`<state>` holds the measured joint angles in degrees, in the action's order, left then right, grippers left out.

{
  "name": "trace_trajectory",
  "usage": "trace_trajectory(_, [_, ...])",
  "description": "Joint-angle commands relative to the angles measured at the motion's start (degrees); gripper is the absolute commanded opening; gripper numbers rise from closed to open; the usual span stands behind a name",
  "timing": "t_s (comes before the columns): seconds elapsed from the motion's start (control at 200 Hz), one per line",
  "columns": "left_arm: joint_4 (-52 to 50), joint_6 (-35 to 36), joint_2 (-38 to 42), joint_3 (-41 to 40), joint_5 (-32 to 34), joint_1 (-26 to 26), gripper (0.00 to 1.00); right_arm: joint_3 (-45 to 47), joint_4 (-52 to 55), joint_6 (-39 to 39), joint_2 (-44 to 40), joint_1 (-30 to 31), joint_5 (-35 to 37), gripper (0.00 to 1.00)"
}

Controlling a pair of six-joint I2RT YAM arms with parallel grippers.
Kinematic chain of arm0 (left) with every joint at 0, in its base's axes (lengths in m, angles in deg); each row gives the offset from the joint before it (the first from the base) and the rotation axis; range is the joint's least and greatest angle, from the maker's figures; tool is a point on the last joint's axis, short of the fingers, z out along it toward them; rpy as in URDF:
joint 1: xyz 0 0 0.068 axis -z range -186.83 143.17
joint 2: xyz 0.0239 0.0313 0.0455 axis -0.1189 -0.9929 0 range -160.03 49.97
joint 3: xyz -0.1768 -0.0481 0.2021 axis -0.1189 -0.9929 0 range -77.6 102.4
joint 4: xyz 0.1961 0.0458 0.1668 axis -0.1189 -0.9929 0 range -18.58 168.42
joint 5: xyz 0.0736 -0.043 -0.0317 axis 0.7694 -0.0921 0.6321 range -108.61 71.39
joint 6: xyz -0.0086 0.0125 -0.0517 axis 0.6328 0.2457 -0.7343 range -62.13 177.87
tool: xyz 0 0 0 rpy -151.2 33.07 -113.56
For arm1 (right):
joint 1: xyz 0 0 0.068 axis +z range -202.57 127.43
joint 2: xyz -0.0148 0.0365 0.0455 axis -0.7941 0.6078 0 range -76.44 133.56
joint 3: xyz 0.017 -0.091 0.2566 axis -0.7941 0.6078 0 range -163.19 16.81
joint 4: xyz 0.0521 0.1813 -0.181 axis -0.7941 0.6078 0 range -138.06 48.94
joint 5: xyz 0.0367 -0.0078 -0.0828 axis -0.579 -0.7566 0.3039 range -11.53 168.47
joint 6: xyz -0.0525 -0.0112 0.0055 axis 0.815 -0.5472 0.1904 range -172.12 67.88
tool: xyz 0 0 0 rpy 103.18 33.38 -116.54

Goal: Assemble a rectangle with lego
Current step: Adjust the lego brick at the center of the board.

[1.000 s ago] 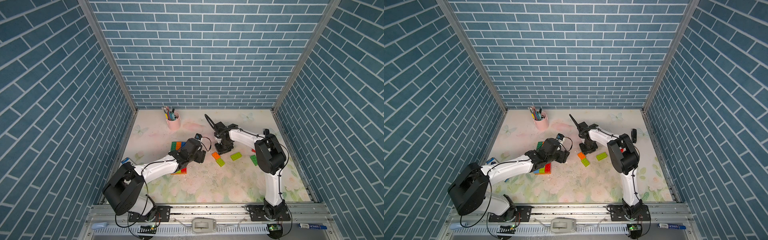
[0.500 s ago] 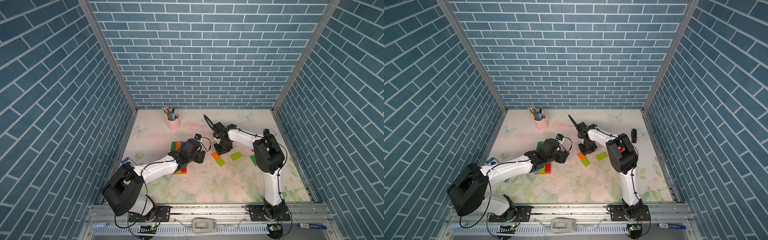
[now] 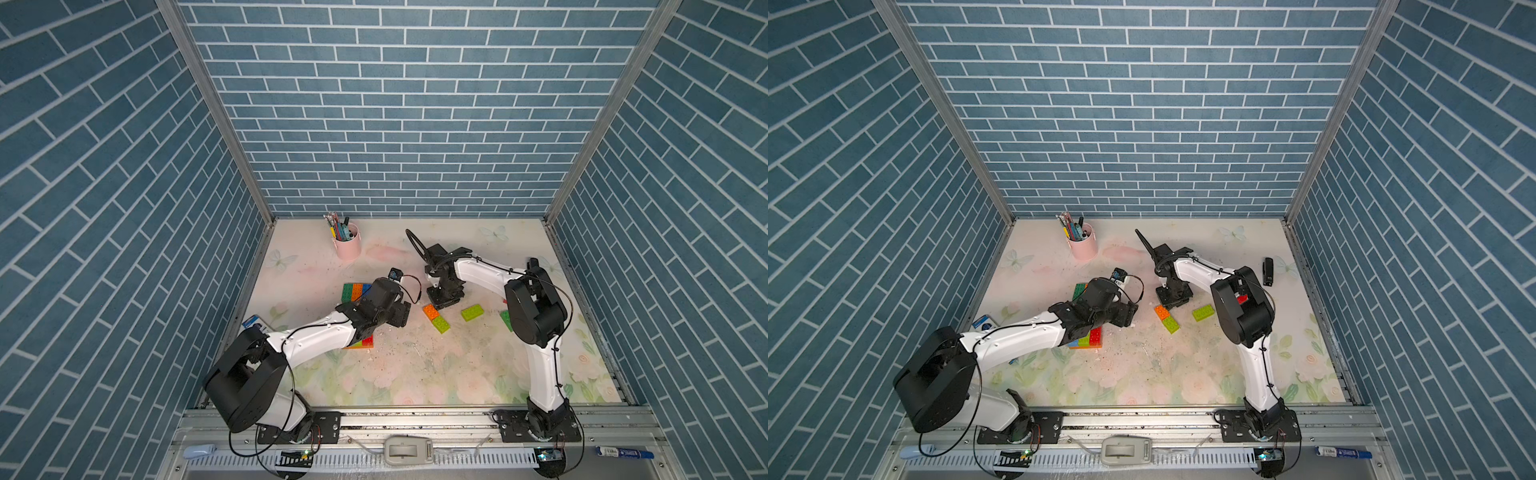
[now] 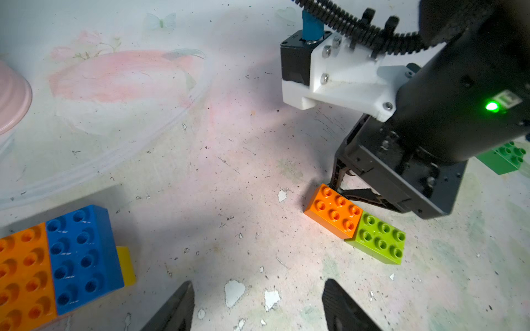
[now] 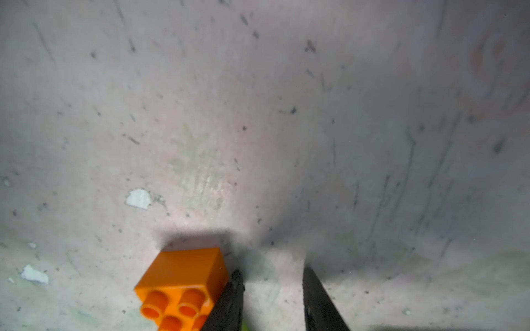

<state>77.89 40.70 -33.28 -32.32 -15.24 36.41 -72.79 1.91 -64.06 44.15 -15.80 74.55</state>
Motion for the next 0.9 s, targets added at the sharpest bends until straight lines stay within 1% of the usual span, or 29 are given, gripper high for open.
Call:
trace_trajectory(0.0, [0.5,-0.1,1.0,-0.9,0.4,-0.3,0.72,-1.0,1.4,1.6,1.9,0.4,-0.6,0.36])
trace_trajectory(0.16, [0.3,0.0,1.1,-0.9,0.5,-0.3,0.73,-0.9,2.0,1.6,0.8,0.3,1.5,0.37])
trace_trajectory(0.295, [0.0,0.3,1.4,-0.7,0.8,-0.2,0.73,1.3,0.9,0.1,-5.9,-1.1,3.9,0.41])
trace_trajectory(0.36, [-0.4,0.7,1.4,-0.3,0.8,-0.2,0.73,3.9,0.0,-1.2,-10.3,-2.8,3.4,0.44])
trace_trajectory(0.415, [-0.6,1.1,1.3,0.0,0.8,-0.2,0.73,6.6,-0.1,-2.0,-13.4,-4.9,3.0,0.48])
trace_trajectory(0.505, [-0.4,1.3,0.4,0.7,0.1,0.0,0.73,11.8,-0.4,-2.6,-16.6,-8.8,3.1,0.57])
trace_trajectory(0.58, [-0.4,1.4,-1.0,1.8,-0.5,0.2,0.72,15.3,-1.3,-3.5,-18.7,-11.4,3.5,0.61])
trace_trajectory(0.655, [-0.9,1.3,-3.4,4.7,-1.8,0.1,0.71,18.3,-4.4,-5.7,-20.7,-14.3,-0.5,0.64])
trace_trajectory(0.705, [-2.0,0.6,-5.6,7.6,-4.3,-0.4,0.71,19.1,-5.6,-7.5,-21.5,-15.7,-3.4,0.64])
trace_trajectory(0.77, [-1.7,-2.4,-9.0,10.8,-10.9,-2.3,0.72,20.8,-7.5,-9.9,-23.8,-15.9,-4.6,0.63])
trace_trajectory(0.835, [-0.9,-6.1,-12.8,13.0,-17.3,-4.1,0.75,24.2,-9.6,-13.6,-26.9,-15.6,-6.4,0.56])
trace_trajectory(0.895, [0.3,-8.4,-15.5,14.4,-21.3,-4.8,0.77,28.0,-10.8,-16.7,-30.5,-14.9,-6.3,0.51])
